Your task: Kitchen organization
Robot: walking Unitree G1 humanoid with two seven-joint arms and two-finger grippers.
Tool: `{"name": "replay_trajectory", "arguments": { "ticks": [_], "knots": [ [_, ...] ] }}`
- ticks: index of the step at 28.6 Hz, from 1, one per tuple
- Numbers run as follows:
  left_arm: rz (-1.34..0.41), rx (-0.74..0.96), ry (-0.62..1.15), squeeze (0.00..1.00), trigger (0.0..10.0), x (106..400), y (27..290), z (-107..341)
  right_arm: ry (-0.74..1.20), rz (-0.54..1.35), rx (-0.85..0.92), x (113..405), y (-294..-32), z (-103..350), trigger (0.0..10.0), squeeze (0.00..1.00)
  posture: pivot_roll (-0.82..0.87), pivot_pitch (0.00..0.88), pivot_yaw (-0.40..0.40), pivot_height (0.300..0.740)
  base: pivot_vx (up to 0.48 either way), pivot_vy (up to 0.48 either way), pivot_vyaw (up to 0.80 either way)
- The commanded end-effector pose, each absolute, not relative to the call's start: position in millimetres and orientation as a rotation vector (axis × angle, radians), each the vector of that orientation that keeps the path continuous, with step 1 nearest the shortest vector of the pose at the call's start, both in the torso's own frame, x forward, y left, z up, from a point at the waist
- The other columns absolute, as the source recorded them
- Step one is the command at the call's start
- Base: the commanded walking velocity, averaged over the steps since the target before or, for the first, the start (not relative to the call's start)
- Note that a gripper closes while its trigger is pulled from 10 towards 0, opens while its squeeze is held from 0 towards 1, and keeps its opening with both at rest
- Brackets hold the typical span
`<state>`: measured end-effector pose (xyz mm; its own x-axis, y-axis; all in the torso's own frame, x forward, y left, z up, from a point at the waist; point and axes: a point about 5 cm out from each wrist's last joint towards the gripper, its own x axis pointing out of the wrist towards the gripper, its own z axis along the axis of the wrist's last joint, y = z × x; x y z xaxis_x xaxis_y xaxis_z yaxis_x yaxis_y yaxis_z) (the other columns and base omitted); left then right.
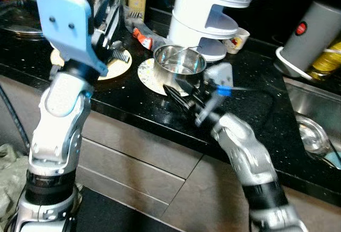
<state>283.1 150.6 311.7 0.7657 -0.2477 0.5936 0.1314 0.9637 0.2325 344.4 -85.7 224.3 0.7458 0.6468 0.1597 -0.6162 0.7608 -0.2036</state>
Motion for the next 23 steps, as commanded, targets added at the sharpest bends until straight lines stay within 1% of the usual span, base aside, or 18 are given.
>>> {"name": "replay_trajectory", "arguments": {
  "ticks": [1,5,6,7,8,12,13,14,15,17,19,23],
  "knots": [
    [-0.214,0.198,-0.647,0.00,10.0,279.9,146.3,305.9,-0.237,0.665,-0.240,353.8,-87.2,227.4,10.0,0.00,0.17,0.035,-0.220,0.740,0.000,0.000,0.00],
    [-0.220,0.204,-0.628,0.00,10.0,275.8,143.0,299.6,-0.272,0.696,-0.330,365.2,-76.8,245.3,10.0,0.00,0.17,0.039,-0.228,0.740,0.000,0.000,0.00],
    [-0.233,0.200,-0.622,0.00,10.0,274.1,140.2,297.6,-0.281,0.733,-0.410,369.5,-72.5,253.6,10.0,0.00,0.18,0.041,-0.231,0.740,0.000,0.000,0.00],
    [-0.233,0.200,-0.622,0.00,10.0,274.1,140.2,297.6,-0.281,0.733,-0.410,369.5,-72.5,253.6,10.0,0.00,0.18,0.041,-0.231,0.740,0.000,0.000,0.00],
    [-0.241,0.199,-0.619,0.00,10.0,273.7,138.7,296.8,-0.277,0.754,-0.453,372.0,-72.5,258.1,10.0,0.00,0.18,0.041,-0.232,0.740,0.000,0.000,0.00],
    [-0.252,0.198,-0.615,0.00,10.0,273.8,136.0,295.7,-0.240,0.825,-0.577,378.3,-79.0,265.7,10.0,0.00,0.17,0.040,-0.231,0.740,0.000,0.000,0.00],
    [-0.256,0.197,-0.614,0.00,10.0,274.1,135.1,295.5,-0.213,0.846,-0.619,379.6,-82.0,265.8,10.0,0.00,0.17,0.040,-0.231,0.740,0.000,0.000,0.00],
    [-0.265,0.197,-0.610,0.00,10.0,274.5,133.1,294.5,-0.149,0.914,-0.689,379.1,-89.8,267.0,10.0,0.00,0.17,0.039,-0.231,0.740,0.000,0.000,0.00],
    [-0.265,0.197,-0.610,0.00,10.0,274.5,133.1,294.5,-0.149,0.914,-0.689,379.1,-89.8,267.0,10.0,0.00,0.17,0.039,-0.231,0.740,0.000,0.000,0.00],
    [-0.276,0.201,-0.604,0.00,10.0,274.7,131.6,292.9,-0.088,0.966,-0.736,378.3,-97.7,268.2,10.0,0.00,0.17,0.039,-0.231,0.740,0.000,0.000,0.00],
    [-0.286,0.212,-0.598,0.00,10.0,274.6,130.2,291.2,-0.063,0.984,-0.747,378.9,-103.3,272.3,10.0,0.00,0.17,0.039,-0.230,0.740,0.000,0.000,0.00],
    [-0.290,0.211,-0.596,0.00,10.0,274.3,128.8,290.2,-0.054,0.930,-0.731,385.8,-111.1,283.7,10.0,0.00,0.17,0.033,-0.228,0.740,0.000,0.000,0.00]
  ]
}}
